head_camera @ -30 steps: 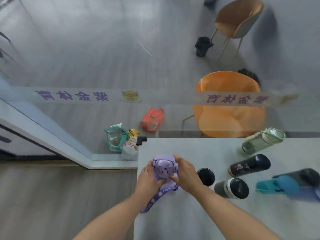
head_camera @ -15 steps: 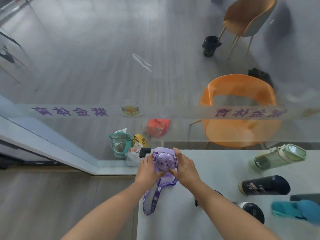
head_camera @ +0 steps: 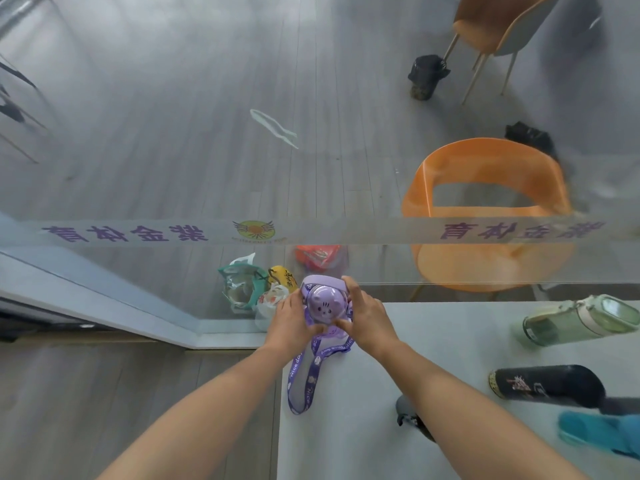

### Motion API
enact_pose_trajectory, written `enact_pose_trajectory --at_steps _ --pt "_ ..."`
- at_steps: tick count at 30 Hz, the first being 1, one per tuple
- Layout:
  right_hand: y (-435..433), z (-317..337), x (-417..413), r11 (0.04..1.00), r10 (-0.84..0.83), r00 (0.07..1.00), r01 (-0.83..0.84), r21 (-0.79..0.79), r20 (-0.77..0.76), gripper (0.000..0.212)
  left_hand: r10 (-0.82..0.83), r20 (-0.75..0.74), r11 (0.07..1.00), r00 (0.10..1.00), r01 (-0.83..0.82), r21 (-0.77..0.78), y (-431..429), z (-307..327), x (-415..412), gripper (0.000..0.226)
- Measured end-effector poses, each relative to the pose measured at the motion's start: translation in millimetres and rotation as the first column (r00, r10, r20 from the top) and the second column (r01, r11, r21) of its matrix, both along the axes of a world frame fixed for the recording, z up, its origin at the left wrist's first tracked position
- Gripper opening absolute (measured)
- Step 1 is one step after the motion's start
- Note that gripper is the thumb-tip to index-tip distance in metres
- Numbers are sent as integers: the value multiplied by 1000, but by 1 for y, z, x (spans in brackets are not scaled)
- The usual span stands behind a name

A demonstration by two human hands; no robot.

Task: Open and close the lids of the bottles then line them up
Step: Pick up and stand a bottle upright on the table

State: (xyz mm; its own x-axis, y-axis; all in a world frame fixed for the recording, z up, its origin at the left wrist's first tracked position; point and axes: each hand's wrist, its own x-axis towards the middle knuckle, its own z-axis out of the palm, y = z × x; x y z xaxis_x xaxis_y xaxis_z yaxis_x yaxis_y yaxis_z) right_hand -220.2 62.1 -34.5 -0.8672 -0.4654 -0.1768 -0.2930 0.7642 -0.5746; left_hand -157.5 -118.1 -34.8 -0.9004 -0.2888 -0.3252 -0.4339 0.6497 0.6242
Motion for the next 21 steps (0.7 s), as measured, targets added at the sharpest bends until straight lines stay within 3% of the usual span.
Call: enact_pose_trajectory --at_steps 8,16,21 --pt "0 3 3 1000 -5 1000 5 5 25 100 -16 -2 1000 1000 16 -23 -1 -2 2 98" --pt "2 18 -4 991 -72 993 60 122 92 128 -47 54 992 997 53 -118 2 4 9 100" --pt "17 30 4 979 -50 996 33 203 78 114 -75 36 979 996 81 -186 8 11 23 90"
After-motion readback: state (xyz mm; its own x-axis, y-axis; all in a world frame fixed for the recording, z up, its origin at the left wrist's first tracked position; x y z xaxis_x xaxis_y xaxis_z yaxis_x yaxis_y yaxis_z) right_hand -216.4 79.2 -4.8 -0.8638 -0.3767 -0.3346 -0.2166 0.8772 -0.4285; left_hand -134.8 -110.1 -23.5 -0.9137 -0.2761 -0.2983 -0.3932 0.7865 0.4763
